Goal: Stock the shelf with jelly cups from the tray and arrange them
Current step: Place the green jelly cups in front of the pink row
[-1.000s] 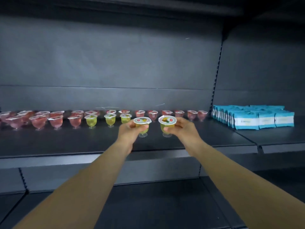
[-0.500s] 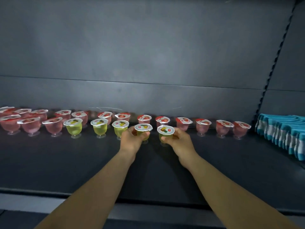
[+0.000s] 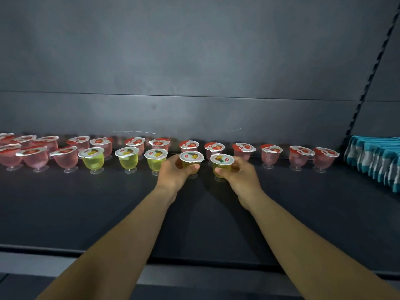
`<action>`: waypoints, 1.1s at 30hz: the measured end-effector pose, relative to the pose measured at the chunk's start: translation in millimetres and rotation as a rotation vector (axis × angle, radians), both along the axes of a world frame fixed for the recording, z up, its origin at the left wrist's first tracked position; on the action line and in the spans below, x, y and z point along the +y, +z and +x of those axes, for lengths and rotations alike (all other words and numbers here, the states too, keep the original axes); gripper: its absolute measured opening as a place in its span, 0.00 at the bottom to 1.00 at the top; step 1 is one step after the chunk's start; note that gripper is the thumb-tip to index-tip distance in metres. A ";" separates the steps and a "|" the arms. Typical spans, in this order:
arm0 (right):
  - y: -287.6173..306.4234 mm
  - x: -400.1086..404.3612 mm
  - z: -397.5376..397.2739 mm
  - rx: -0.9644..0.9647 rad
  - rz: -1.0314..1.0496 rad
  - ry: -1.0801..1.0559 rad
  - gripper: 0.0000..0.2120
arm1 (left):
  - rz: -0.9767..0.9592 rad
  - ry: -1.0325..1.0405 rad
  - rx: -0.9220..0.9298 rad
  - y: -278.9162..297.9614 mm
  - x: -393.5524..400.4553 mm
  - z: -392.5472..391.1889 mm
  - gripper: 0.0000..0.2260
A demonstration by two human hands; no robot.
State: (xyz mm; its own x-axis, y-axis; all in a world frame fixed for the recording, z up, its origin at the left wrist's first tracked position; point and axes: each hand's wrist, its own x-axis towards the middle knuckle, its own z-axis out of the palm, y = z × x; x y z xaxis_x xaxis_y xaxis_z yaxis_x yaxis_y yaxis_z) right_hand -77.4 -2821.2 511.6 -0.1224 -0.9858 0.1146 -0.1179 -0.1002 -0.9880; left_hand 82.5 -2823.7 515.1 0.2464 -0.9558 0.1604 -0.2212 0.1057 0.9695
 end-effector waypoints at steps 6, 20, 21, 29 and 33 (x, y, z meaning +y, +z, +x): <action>0.5 1.1 0.0 0.039 0.009 -0.032 0.16 | 0.013 -0.003 -0.054 -2.5 -3.6 -0.6 0.17; 47.9 66.9 -27.5 0.620 -0.077 -0.012 0.24 | 0.152 -0.170 -0.671 46.7 57.4 15.7 0.17; 57.8 80.3 -29.1 0.737 -0.084 0.011 0.24 | 0.170 -0.218 -0.766 55.3 70.0 18.6 0.18; 97.7 217.3 3.9 1.315 -0.081 0.027 0.30 | 0.109 -0.364 -1.251 85.0 187.8 53.5 0.33; 88.9 294.8 35.9 1.357 -0.069 -0.009 0.38 | 0.053 -0.387 -1.353 80.2 257.9 84.4 0.33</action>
State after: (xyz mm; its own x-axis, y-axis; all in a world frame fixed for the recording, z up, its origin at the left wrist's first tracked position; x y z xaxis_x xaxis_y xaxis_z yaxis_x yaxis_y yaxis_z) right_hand -41.5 -2526.4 600.5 0.1187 -0.9730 0.1980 -0.9866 -0.1381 -0.0870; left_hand 166.8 -2565.8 595.2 -0.3436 -0.9389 0.0203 -0.9381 0.3442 0.0381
